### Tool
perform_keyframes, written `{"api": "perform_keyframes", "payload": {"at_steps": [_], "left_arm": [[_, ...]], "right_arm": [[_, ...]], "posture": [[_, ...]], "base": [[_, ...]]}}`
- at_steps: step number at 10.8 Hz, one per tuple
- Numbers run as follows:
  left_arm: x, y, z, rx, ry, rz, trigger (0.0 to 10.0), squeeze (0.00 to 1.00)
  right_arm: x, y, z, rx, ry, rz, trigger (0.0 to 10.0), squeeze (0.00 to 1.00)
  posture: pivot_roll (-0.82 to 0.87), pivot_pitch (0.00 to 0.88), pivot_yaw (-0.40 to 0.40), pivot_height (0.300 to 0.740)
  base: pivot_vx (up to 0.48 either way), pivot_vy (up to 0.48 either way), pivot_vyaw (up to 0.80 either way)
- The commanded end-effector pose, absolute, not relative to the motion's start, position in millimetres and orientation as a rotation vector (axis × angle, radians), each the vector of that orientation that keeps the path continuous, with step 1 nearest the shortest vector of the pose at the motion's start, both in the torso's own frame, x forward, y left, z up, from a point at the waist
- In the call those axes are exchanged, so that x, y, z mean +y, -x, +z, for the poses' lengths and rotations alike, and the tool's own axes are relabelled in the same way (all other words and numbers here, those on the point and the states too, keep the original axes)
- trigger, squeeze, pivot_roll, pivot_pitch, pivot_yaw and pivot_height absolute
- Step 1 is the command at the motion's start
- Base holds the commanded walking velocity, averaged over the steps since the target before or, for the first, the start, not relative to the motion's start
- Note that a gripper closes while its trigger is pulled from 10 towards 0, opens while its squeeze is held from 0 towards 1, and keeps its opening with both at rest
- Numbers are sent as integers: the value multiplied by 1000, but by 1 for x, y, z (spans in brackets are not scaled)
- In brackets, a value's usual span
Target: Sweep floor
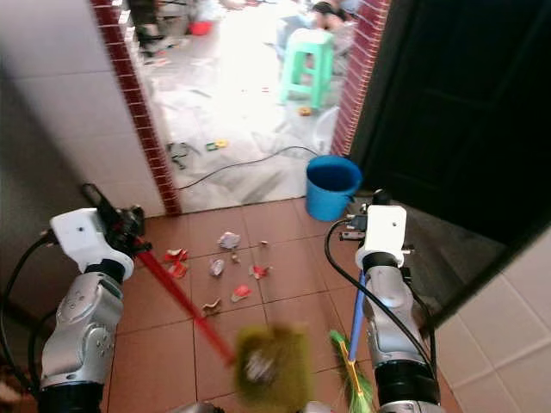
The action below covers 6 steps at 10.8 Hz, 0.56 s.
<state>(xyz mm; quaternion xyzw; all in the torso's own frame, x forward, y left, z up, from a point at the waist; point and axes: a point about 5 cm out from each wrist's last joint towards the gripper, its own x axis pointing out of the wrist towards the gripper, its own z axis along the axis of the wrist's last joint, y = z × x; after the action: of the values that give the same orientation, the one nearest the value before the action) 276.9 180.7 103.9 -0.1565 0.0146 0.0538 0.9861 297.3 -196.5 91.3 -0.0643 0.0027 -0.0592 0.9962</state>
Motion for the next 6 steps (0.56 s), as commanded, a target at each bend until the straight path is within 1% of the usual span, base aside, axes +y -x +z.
{"api": "perform_keyframes", "payload": {"at_steps": [1,3,6], "left_arm": [[178,-286,130,-86,348,87,10000,0],[171,-296,159,-173,366,53,10000,0],[171,-303,176,-227,363,40,10000,0]], "right_arm": [[-197,-301,96,-19,132,-115,10000,0],[-202,-301,99,-34,162,-143,10000,0],[-213,-297,97,-24,206,-217,10000,0]], "posture": [[-100,0,34,740],[-110,0,57,740],[-116,0,76,740]], "base": [[0,0,0],[0,0,0],[0,0,0]]}}
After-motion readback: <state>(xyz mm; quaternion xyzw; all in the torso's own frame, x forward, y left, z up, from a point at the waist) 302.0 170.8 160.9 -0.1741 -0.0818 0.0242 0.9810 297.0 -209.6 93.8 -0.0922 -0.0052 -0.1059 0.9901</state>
